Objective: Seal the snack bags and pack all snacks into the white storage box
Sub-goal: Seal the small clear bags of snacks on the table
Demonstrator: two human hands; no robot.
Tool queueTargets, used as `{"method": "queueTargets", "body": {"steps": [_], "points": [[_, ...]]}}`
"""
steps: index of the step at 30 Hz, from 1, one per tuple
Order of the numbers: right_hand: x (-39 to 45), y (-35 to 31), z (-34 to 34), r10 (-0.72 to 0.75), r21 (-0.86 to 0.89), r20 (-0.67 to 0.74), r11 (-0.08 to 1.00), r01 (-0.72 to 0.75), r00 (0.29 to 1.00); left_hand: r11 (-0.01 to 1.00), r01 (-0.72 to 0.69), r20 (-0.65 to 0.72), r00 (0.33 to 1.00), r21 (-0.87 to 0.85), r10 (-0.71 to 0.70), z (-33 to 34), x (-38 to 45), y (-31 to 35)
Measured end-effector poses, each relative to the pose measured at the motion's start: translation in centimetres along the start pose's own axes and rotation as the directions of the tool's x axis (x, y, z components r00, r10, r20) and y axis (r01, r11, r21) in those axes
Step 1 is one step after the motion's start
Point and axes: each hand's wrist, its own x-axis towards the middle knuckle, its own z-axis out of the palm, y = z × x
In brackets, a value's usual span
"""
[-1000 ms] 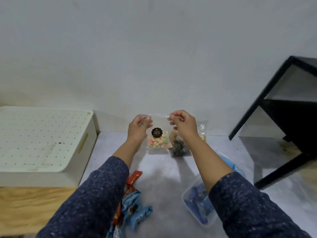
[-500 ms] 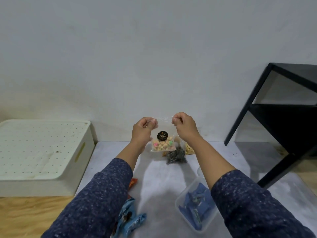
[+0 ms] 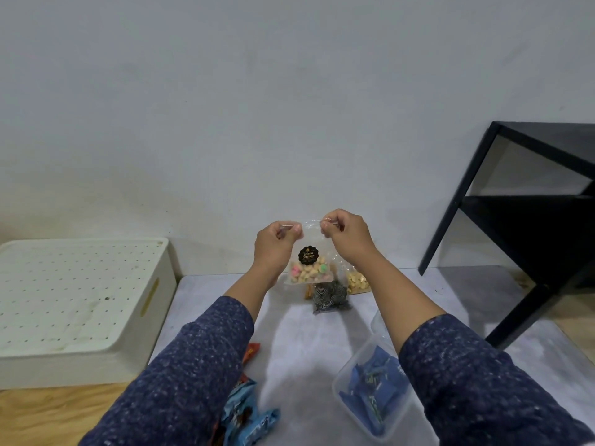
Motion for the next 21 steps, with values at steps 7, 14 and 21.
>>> {"method": "queueTargets", "body": {"steps": [7, 14, 21], "points": [[-0.3, -0.5, 0.1, -0.007, 0.014, 0.078, 1.000, 0.006, 0.997, 0.999, 0.017, 0.020, 1.000, 0.031, -0.018, -0.9, 0.3, 0.0], [-0.6, -0.8, 1.2, 0.009, 0.034, 0.143, 0.999, -0.014, 0.990, 1.000, -0.009, 0.079, 0.997, 0.018, 0.007, -1.7, 0.2, 0.2], [-1.0, -1.4, 2.4, -0.042, -0.071, 0.067, 0.996, 0.047, 0.997, 0.996, 0.078, 0.135, 0.988, -0.051, -0.071, -2.7, 0.2, 0.0]]}}
